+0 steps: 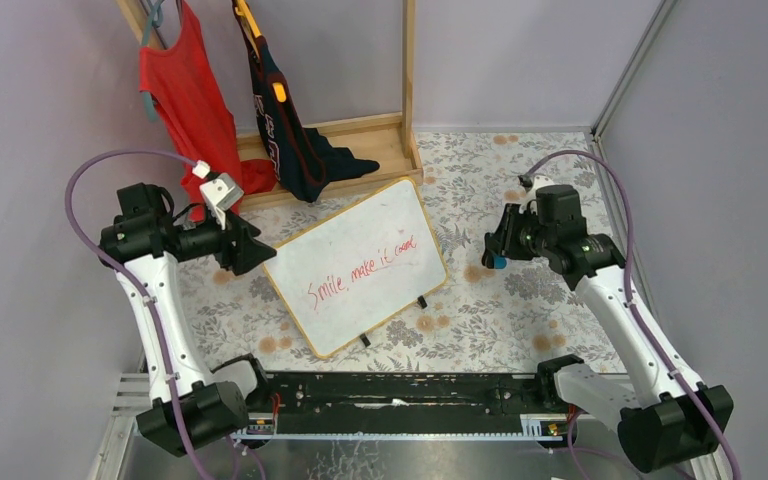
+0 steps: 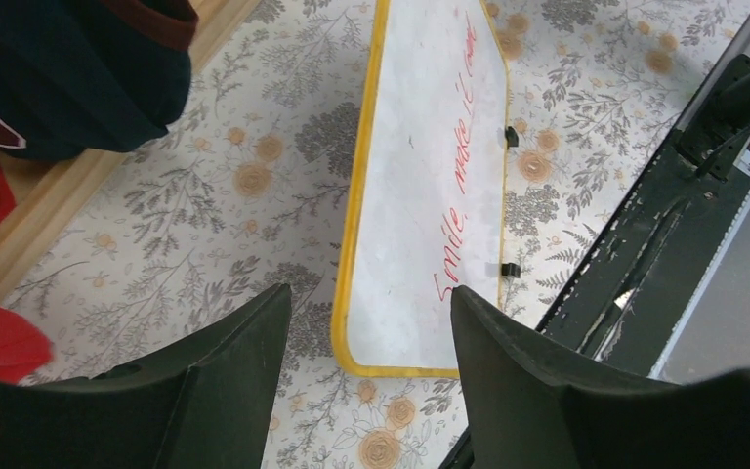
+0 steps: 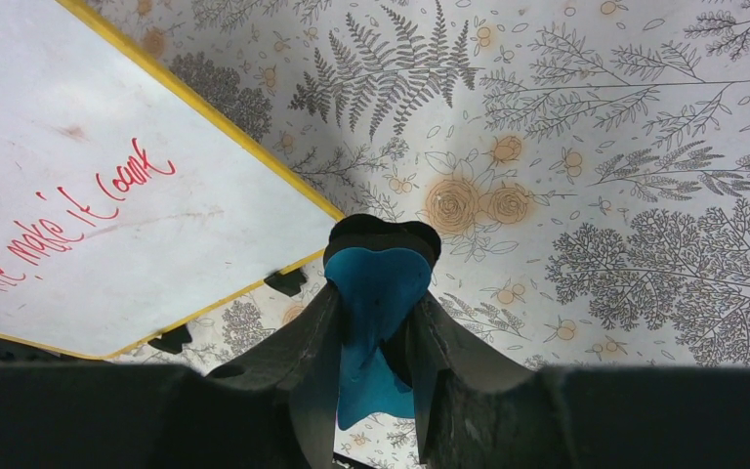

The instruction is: Erase the whiteboard

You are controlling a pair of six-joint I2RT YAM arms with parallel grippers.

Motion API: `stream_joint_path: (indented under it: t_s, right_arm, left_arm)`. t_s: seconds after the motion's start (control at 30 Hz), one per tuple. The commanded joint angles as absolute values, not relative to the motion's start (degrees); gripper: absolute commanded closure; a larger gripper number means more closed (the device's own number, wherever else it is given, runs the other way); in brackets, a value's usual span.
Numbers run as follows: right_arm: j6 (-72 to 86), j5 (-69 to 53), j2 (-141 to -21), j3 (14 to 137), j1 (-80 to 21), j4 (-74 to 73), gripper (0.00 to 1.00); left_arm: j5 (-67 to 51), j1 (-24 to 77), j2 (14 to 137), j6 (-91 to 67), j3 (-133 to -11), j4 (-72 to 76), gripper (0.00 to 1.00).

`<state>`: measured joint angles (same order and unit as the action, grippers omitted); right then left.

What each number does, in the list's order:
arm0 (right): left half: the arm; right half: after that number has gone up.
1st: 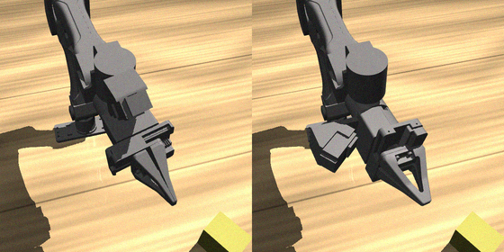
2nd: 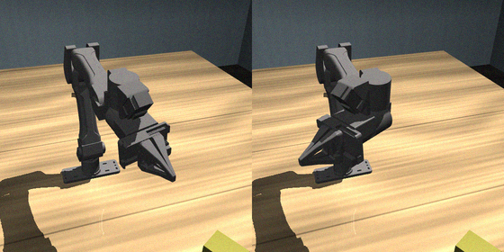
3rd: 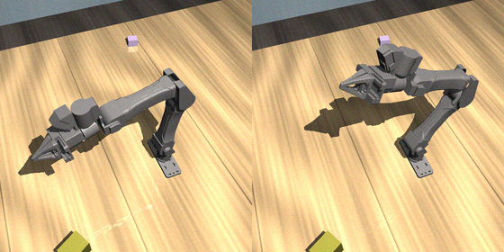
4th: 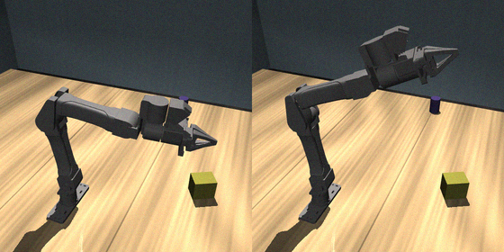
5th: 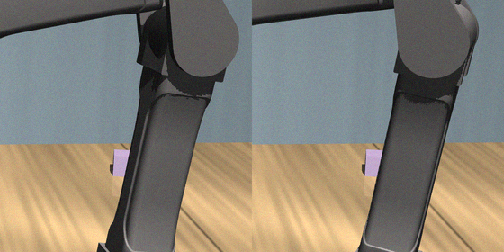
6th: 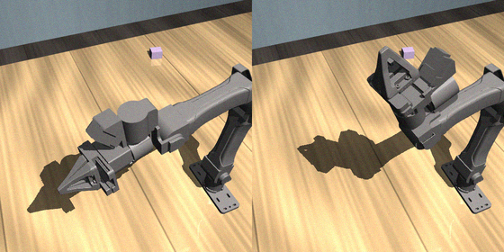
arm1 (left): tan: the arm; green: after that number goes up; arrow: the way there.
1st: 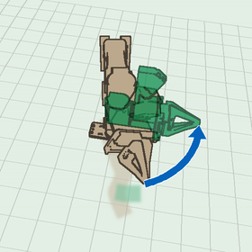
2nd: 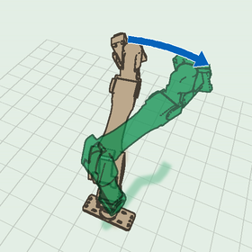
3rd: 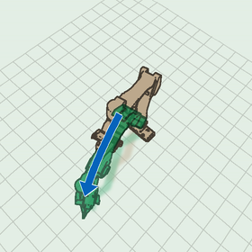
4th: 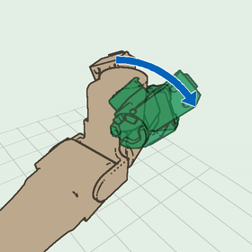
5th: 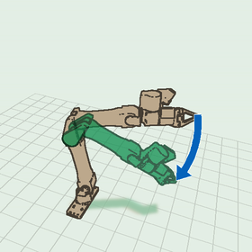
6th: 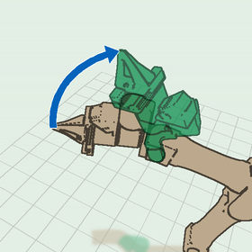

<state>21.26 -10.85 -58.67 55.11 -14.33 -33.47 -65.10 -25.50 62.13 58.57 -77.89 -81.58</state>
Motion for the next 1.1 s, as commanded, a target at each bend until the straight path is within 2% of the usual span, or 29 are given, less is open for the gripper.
stream_joint_path:
  t_s: [0.0,0.43,1.07]
  right_arm:
    - [22.2,-7.1,-59.2,58.7,-17.7,-31.1,1.0]
    - [21.9,-1.8,-60.4,61.3,-23.1,-31.8,1.0]
    - [22.6,1.3,-64.2,63.6,-27.7,-30.6,1.0]
  left_arm:
    - [-63.7,-25.0,63.0,58.9,-75.5,-83.1,0.4]
    - [-63.0,-25.0,73.7,63.1,-77.5,-83.1,0.46]
    - [-62.6,-23.9,66.9,61.6,-72.2,-83.1,0.5]
